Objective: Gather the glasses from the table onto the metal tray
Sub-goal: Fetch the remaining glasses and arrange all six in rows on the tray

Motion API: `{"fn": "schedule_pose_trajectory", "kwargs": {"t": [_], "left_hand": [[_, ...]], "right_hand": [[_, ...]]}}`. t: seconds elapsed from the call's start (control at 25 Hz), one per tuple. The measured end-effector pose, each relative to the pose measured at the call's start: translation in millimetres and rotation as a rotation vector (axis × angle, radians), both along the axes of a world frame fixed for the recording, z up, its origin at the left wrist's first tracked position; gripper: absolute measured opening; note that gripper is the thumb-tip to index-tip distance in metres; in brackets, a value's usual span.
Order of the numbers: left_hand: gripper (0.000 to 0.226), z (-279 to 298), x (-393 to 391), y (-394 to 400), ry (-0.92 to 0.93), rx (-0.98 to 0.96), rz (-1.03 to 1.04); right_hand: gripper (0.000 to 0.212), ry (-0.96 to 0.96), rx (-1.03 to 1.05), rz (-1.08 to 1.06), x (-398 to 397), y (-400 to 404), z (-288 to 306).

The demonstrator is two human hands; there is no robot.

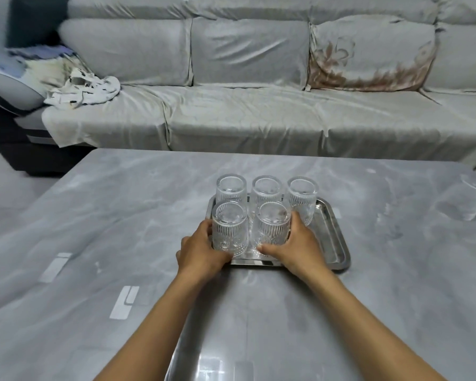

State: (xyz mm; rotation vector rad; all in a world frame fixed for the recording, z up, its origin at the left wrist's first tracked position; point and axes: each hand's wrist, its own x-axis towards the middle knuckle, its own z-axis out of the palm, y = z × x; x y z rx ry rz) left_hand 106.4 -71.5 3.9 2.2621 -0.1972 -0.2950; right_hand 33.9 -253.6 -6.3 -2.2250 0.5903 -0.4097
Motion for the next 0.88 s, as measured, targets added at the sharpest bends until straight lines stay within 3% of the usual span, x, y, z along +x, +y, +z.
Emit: {"fn": "schedule_pose_trajectory", "kwargs": {"t": [0.16,0.28,0.44,0.48,0.56,0.72,0.88], "left_hand": [[0.071,-0.3,-0.9,0.0,-0.003,0.005,0.004],[0.078,12.8,-2.7,-0.2,-0.012,-0.058,0.003],[0.065,41.9,-28.2,-8.7,-0.597,-0.137,0.017],[0.061,48.4,-39.3,-20.4,-0.686,-0.193,-0.046],[0.058,54.0,-60.9,-60.5,-0.69,-0.216,-0.271],[0.052,43.1,-91.1,-162.0,-0.537,0.0,-0.718],[0.066,19.0,-92.4,-257.3,-0.457,0.524,-1.021]], "right_hand": [[0.098,-0.022,0.012,0.004,1.1,3.9,-5.2],[0.115,0.036,0.082,0.106,-4.4,-5.6,-2.9],[0.124,0.051,0.226,0.192,-29.1,-31.9,16.0],[0.122,0.035,0.226,0.201,-38.8,-40.8,22.3],[0.11,-0.015,0.238,0.184,-63.3,-63.9,31.7],[0.072,-0.133,0.147,-0.172,-109.3,-118.6,36.9],[0.061,-0.159,0.035,-0.46,-151.0,-177.5,39.4]]}}
